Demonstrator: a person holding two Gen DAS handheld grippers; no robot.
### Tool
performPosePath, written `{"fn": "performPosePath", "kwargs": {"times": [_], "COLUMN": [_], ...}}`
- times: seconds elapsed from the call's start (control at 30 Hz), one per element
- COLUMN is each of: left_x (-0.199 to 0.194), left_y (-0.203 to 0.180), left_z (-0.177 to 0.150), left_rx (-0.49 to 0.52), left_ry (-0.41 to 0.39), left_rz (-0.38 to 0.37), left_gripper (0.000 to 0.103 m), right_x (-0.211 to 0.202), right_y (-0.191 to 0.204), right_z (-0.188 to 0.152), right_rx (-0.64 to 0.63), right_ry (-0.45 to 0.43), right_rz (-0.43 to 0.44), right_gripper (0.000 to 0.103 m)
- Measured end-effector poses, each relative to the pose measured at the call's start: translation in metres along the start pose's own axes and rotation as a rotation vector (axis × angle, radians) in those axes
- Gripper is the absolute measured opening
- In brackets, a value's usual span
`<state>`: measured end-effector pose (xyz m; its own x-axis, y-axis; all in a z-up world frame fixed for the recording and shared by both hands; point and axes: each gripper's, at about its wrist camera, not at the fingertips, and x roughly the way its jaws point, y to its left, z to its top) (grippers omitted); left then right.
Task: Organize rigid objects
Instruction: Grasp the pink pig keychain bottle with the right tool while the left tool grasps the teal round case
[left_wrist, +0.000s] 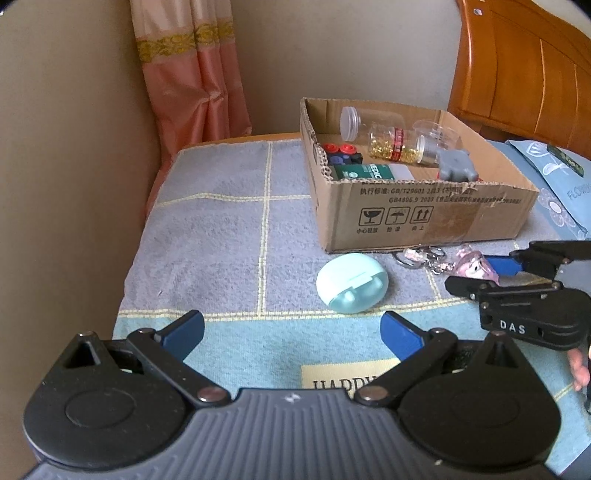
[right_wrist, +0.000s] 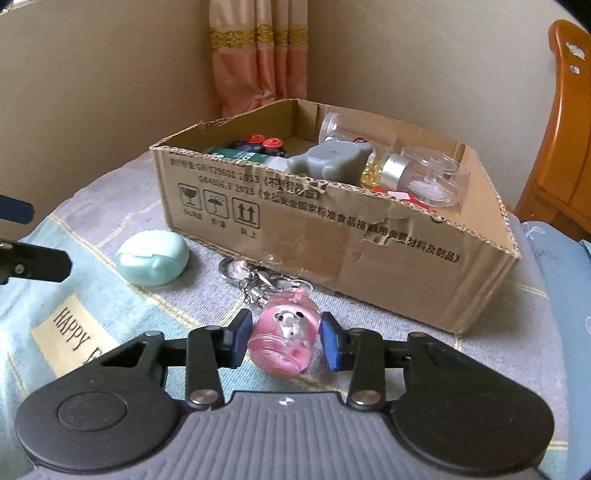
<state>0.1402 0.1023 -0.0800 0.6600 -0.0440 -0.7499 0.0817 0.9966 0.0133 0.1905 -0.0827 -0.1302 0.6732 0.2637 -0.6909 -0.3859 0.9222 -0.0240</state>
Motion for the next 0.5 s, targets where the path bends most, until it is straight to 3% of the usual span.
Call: {"fn": "performPosePath", "kwargs": {"times": [0.5], "left_x": [-0.003], "left_y": [-0.007], "left_z": [-0.002], "left_rx": [0.017], "left_ry": [0.001], "left_rz": [-0.015], "left_gripper": [0.101], "right_x": [-0.038], "right_y": [0.005], "right_z": [-0.028], "right_rx": [-0.036], "right_ry": [0.031], "right_rz": [0.053], "right_gripper": [0.044]}}
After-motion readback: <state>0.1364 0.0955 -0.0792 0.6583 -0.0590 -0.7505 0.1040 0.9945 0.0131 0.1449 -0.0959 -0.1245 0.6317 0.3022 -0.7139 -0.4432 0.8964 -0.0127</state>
